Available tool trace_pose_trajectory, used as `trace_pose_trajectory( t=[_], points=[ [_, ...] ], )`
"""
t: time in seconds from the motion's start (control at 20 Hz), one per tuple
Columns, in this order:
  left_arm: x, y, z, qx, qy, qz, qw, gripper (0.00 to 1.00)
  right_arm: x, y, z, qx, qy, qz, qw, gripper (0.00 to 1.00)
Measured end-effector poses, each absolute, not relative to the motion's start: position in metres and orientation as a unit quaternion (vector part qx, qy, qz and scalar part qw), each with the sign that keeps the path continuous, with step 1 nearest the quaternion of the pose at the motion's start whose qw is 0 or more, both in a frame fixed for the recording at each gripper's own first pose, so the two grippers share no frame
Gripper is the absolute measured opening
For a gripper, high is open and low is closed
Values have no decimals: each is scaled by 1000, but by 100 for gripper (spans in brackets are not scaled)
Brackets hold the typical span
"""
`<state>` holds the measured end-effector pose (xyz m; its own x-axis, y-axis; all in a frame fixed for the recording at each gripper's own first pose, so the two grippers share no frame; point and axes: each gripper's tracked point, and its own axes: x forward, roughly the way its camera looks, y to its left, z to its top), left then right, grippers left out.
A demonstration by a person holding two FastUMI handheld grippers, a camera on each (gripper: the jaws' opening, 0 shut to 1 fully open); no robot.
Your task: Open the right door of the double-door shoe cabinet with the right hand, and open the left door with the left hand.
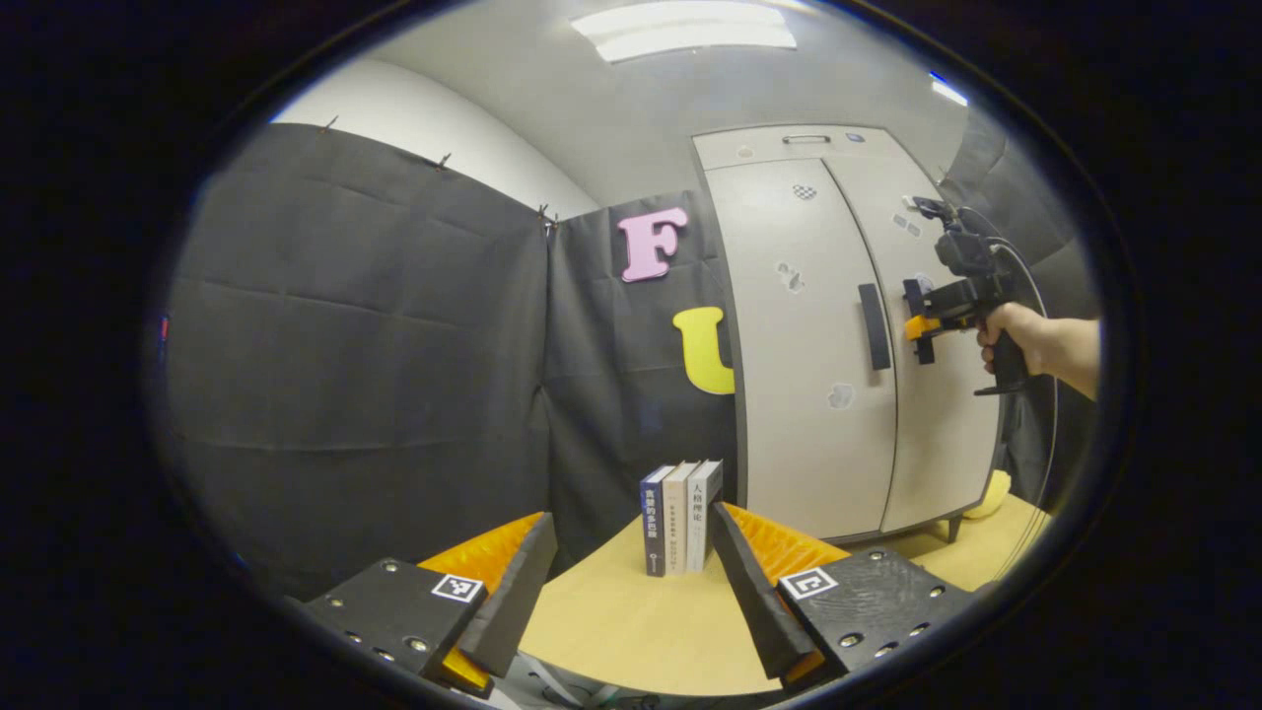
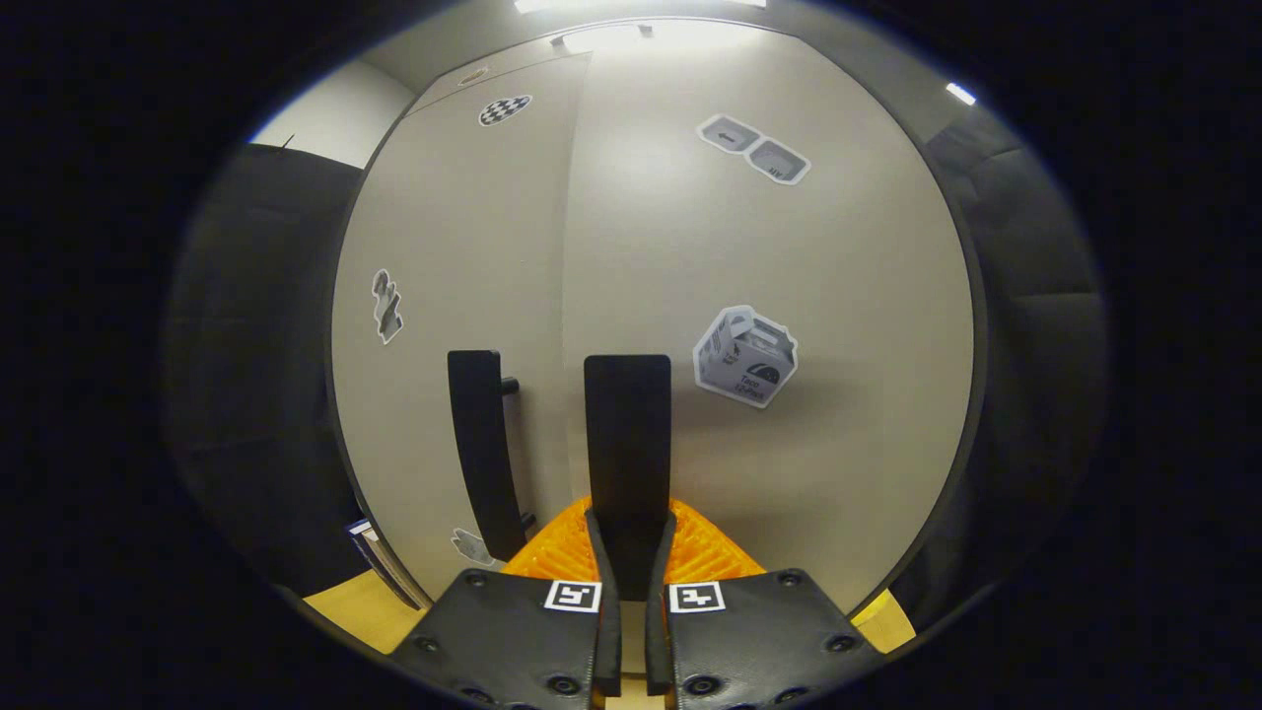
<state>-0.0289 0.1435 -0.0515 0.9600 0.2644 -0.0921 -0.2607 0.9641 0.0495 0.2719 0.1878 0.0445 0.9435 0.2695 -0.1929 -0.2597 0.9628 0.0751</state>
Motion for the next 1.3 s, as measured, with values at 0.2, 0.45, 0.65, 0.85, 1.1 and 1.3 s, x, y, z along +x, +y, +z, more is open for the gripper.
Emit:
trace_pose_trajectory(
  t=[0.2,0.45,0.65,0.85,1.1,1.3],
  points=[
    [-23,127,-46,22,42,114,992,94,258,185,47,27,103,155,982,11],
    [-18,110,-41,18,37,97,994,94,244,183,52,34,106,189,976,8],
    [-14,97,-37,20,33,86,996,94,236,179,54,39,114,204,972,8],
    [-10,87,-36,21,31,77,996,94,234,176,54,42,121,219,967,5],
    [-5,74,-35,25,32,67,997,94,230,172,54,39,121,236,963,8],
    [0,67,-36,24,34,63,997,94,228,168,55,42,125,248,960,5]
  ],
)
